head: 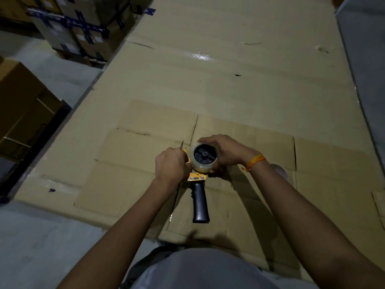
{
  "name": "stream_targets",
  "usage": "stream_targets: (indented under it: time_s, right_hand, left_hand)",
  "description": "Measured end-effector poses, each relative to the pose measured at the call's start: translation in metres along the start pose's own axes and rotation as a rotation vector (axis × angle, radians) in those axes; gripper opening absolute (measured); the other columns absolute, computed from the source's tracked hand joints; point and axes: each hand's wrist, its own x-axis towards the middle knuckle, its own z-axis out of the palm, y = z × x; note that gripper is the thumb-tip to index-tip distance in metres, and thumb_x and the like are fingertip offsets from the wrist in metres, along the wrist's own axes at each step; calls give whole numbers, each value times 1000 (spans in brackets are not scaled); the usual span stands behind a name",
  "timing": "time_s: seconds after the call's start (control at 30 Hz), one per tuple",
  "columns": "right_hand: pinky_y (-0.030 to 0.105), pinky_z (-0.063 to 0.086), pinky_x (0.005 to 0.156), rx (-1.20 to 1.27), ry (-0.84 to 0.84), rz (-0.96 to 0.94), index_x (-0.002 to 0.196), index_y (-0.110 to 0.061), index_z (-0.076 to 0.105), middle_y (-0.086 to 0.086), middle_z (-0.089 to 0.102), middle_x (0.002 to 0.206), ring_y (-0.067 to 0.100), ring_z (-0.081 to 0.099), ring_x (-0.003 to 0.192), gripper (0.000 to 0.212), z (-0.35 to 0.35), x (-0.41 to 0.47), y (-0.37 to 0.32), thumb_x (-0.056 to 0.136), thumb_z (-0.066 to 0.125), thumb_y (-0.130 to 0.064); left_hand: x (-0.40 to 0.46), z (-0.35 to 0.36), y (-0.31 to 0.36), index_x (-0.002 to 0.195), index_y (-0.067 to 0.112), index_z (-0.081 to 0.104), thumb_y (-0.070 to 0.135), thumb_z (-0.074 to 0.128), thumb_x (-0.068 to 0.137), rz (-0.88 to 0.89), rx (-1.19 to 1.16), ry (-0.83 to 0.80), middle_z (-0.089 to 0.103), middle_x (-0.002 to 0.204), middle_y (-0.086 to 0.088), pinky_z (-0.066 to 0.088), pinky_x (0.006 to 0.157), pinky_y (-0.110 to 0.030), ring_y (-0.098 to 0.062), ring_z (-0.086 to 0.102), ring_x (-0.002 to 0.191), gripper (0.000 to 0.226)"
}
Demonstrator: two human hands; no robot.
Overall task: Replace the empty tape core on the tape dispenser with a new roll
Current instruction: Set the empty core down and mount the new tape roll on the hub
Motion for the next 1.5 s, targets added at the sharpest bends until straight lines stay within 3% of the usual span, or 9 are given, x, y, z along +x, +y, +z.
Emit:
stream_targets:
  time_s: [0.2,0.37,0.8,0.9,1.03,1.1,1.17,1.27,1.5]
  right_hand:
    - [38,46,112,-6,2,9,160,-21,46,6,59,151,27,53,137,108,1,0,-1,68,100,-32]
    - [39,47,112,-21,2,10,160,-21,46,7,59,150,28,53,137,108,1,0,-2,68,100,-32]
    - [39,47,111,-15,-19,19,160,-22,45,6,59,150,28,54,137,108,-2,0,-1,67,100,-32]
    - [39,46,112,-11,-43,11,160,-22,43,7,56,150,28,52,138,108,-3,1,0,68,99,-27]
    - [42,39,120,10,-71,-35,164,-25,35,6,39,163,29,34,150,110,1,0,-8,73,96,-31]
    - [44,40,120,-27,-44,-77,162,-25,39,6,36,164,29,30,151,103,7,1,-18,75,92,-39]
    - [46,47,115,-130,-8,-118,155,-24,48,6,45,159,29,38,147,91,12,5,-30,76,89,-42]
    - [49,52,103,-247,15,-119,149,-24,54,6,52,150,30,47,137,76,20,11,-44,81,82,-44]
    - [49,49,100,-233,68,-102,141,-24,60,4,56,142,28,49,130,61,29,12,-46,86,75,-44]
  left_hand:
    - [2,3,-7,97,22,86,55,82,86,70,-16,27,82,91,-7,56,71,-33,-31,78,86,35]
    - [-1,2,-10,100,23,85,50,75,95,155,15,78,82,92,-6,59,71,-35,-31,77,86,30]
    - [-1,7,-13,102,22,84,49,68,99,166,-33,91,82,94,-5,61,74,-38,-30,77,88,31]
    - [-2,7,-18,102,25,85,43,71,96,197,-195,104,83,94,-2,61,72,-38,-29,77,87,23]
    - [-14,10,-32,101,27,88,31,82,91,138,-483,154,84,90,0,62,70,-38,-21,77,78,13]
    - [-25,17,-41,97,22,88,21,86,88,118,-657,217,79,83,10,60,66,-36,-8,69,68,10]
    - [-38,23,-46,93,20,86,16,85,88,84,-798,252,68,71,24,54,63,-23,4,60,62,6]
    - [-56,33,-49,93,21,83,15,82,93,-10,-920,268,51,55,12,38,57,-17,-4,48,52,6]
    - [-72,44,-48,103,21,84,22,77,99,-27,-1008,266,65,71,-1,52,61,-36,-18,59,62,8]
